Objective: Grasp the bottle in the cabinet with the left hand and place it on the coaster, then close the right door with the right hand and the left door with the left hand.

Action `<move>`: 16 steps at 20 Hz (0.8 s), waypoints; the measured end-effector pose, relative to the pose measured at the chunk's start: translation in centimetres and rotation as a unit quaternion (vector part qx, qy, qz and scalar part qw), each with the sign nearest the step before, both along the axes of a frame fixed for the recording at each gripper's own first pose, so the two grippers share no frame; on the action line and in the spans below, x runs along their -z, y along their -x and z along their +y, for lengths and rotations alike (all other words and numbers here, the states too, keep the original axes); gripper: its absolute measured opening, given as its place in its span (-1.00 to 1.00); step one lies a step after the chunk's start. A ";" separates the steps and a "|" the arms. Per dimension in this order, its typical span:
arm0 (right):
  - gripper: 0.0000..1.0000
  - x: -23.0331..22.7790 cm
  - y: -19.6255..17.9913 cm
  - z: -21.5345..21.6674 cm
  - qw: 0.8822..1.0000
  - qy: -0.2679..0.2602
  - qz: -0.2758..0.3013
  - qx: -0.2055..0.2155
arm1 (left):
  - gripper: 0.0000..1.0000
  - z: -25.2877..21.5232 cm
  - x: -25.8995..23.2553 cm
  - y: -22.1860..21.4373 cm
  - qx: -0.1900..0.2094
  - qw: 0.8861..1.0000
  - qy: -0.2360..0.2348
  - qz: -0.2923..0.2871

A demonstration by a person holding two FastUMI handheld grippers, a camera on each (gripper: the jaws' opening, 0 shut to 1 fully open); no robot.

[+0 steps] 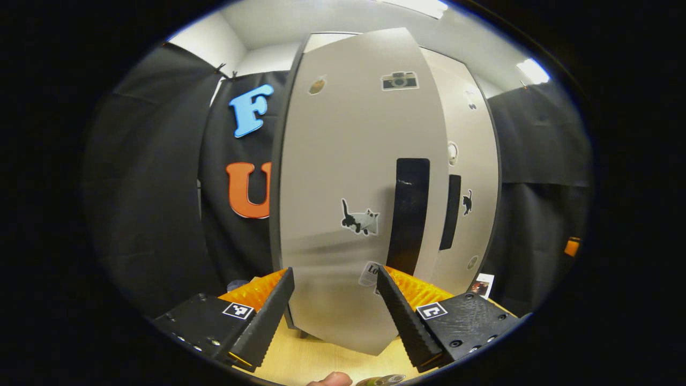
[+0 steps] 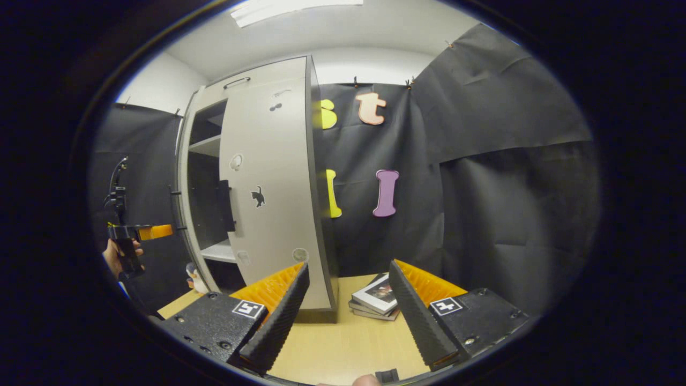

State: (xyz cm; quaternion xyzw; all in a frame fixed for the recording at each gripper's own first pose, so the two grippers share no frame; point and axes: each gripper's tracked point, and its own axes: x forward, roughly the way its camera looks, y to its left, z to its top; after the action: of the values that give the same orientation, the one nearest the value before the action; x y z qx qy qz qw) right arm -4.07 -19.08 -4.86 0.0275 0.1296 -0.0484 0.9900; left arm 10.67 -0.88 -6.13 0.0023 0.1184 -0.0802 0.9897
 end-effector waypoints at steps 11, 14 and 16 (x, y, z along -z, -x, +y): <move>0.86 -0.3 0.8 -1.9 1.000 0.008 -0.004 0.021 | 0.85 -3.6 -0.9 -2.4 0.026 1.000 -0.002 -0.008; 0.95 -0.9 0.1 -1.2 1.000 0.007 -0.011 0.015 | 0.85 -3.7 -1.4 -2.2 0.024 1.000 0.000 -0.009; 0.86 -1.6 -0.8 -0.2 1.000 0.007 -0.020 0.005 | 0.85 -3.8 -2.2 -1.7 0.022 1.000 -0.002 -0.013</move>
State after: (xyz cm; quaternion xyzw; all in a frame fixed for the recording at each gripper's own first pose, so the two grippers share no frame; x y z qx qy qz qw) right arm -3.29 -19.32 -3.24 0.0225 0.1097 -0.0536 0.9923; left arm 12.32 -4.70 -3.97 0.0084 0.1052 -0.1015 0.9892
